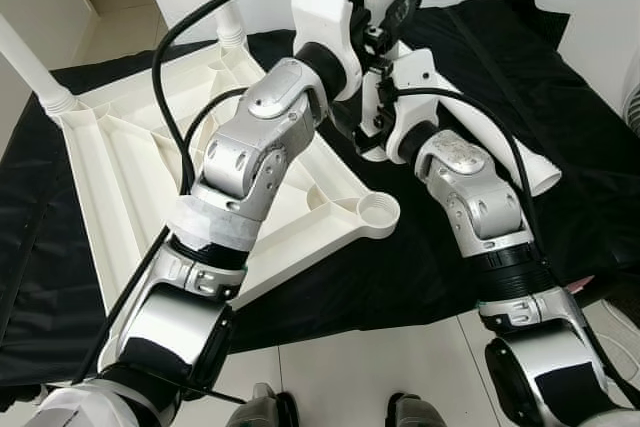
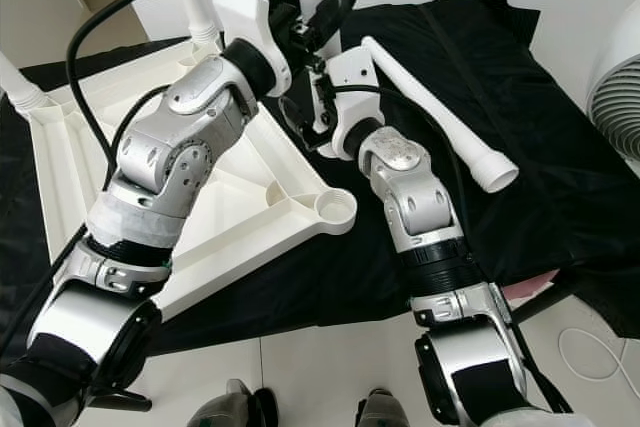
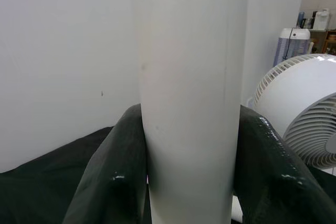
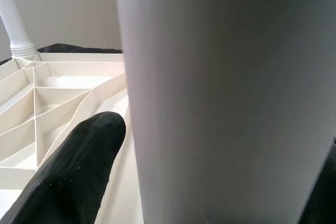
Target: Building children table
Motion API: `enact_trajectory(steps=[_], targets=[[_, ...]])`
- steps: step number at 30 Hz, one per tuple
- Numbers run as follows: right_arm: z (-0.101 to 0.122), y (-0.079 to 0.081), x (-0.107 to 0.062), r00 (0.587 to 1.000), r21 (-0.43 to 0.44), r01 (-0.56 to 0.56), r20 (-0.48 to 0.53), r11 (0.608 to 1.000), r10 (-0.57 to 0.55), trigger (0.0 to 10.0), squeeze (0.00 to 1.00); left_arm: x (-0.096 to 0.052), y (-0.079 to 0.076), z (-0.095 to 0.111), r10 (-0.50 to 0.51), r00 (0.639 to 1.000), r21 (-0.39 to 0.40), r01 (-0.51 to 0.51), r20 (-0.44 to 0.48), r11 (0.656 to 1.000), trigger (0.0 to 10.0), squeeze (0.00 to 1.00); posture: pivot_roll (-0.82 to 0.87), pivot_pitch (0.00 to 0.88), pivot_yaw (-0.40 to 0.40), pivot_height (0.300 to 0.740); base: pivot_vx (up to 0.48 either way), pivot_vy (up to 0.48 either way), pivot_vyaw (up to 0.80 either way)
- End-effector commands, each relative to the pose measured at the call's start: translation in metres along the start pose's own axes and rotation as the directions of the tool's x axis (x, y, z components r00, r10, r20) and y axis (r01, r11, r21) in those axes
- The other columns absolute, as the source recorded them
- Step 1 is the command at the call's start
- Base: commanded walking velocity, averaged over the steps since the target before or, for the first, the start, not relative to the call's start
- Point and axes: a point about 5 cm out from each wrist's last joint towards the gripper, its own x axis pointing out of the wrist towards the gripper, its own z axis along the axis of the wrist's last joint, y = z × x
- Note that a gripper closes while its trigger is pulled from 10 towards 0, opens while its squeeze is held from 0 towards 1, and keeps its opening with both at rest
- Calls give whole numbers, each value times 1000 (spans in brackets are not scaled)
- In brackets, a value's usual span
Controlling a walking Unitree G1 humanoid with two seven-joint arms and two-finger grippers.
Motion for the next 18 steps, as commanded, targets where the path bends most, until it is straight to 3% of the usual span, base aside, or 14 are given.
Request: enact_trajectory(steps=[1,2,3,5,6,7,8,9,11,12,18], targets=[[2,5,4,1000,-16,-29,2,999,29,10000,0,-2,-2,3,-11,1000,16,10,18,1000,10000,0,-137,117,117,740,0,0,0],[2,5,4,1000,-16,-29,2,999,29,10000,0,-2,-2,3,-11,1000,16,10,18,1000,10000,0,-137,117,117,740,0,0,0],[2,6,4,1000,-13,-32,0,999,32,8863,0,-2,-2,3,-11,1000,15,11,18,1000,10000,0,-137,117,118,740,0,0,0],[1,6,5,999,-11,-33,-2,999,33,8863,0,-2,-2,3,-10,1000,16,10,18,1000,10000,0,-137,117,118,740,0,0,0],[1,6,5,999,-11,-38,-1,999,38,4431,0,-3,-3,3,-11,1000,17,10,17,1000,10000,0,-137,118,119,740,0,0,0],[1,6,5,999,-15,-43,0,999,43,3529,0,-3,-3,3,-12,1000,21,11,17,1000,10000,0,-137,118,119,740,0,0,0],[1,6,5,999,-15,-43,0,999,43,3529,0,-3,-3,3,-12,1000,21,11,17,1000,10000,0,-137,118,119,740,0,0,0],[1,7,6,999,-13,-46,1,999,46,2667,0,-3,-3,3,-13,1000,21,12,16,1000,10000,0,-138,117,119,740,0,0,0],[1,7,6,999,-13,-46,1,999,46,2667,0,-3,-3,3,-13,1000,21,12,16,1000,10000,0,-138,117,119,740,0,0,0],[2,8,6,999,-12,-53,1,999,53,0,0,-3,-3,3,-14,1000,22,13,16,1000,10000,0,-137,118,120,740,0,0,0],[1,9,6,998,1,-62,-6,998,62,0,0,-3,-4,4,-14,1000,23,14,16,1000,10000,0,-138,120,121,740,0,0,0]])
